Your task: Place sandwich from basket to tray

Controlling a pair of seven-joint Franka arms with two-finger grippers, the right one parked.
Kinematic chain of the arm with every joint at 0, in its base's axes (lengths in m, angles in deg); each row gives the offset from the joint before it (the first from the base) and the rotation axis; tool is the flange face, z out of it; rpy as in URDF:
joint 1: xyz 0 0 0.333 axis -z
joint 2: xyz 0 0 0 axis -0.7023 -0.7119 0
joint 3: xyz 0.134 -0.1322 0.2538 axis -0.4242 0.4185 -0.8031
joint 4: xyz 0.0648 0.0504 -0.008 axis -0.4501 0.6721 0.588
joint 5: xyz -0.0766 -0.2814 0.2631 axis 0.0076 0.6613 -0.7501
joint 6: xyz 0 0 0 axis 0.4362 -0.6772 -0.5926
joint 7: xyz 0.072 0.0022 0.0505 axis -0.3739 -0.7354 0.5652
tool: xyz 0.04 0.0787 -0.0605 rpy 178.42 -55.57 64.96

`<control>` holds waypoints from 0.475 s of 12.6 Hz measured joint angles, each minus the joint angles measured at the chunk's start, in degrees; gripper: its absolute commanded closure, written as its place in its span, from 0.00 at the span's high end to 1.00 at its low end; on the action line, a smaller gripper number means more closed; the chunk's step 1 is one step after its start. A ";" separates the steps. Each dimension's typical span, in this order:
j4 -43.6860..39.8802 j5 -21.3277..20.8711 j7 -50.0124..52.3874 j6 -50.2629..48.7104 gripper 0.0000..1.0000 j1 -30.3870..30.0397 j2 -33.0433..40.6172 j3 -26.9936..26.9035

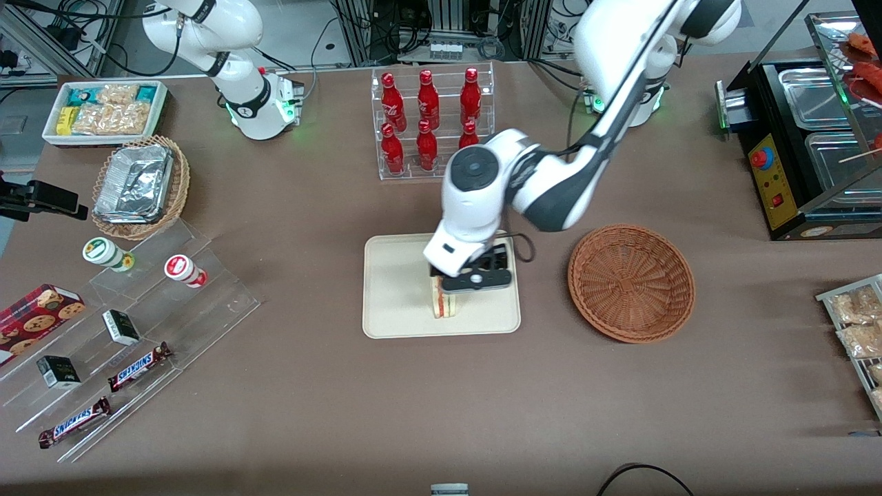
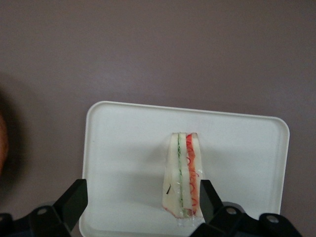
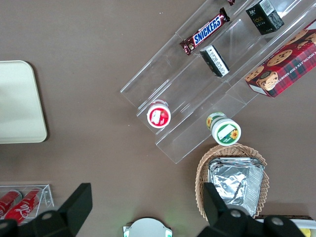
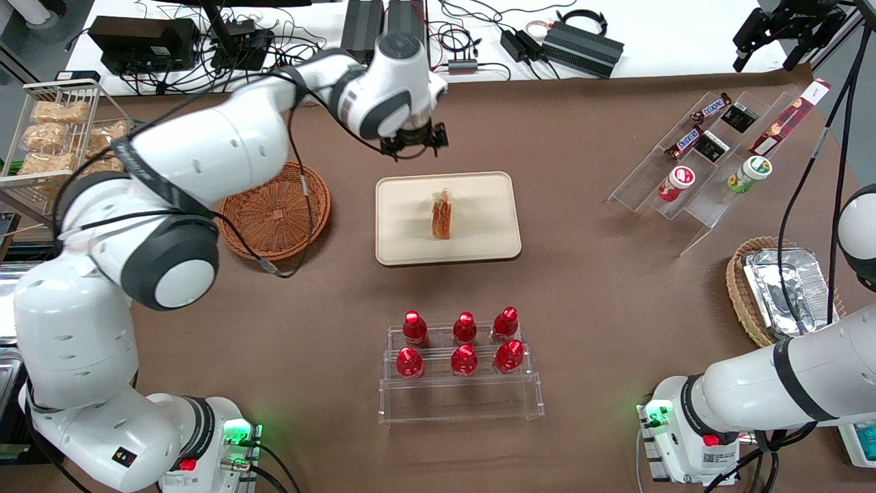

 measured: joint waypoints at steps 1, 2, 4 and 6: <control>-0.03 1.02 -0.11 -1.60 1.00 -2.21 2.14 -0.01; -0.02 1.90 -0.44 -3.05 1.00 -4.46 4.18 -0.05; 0.01 2.39 -2.41 -7.16 1.00 -8.35 7.73 -0.11; 0.01 2.51 -6.68 -12.53 1.00 -12.13 10.86 -0.27</control>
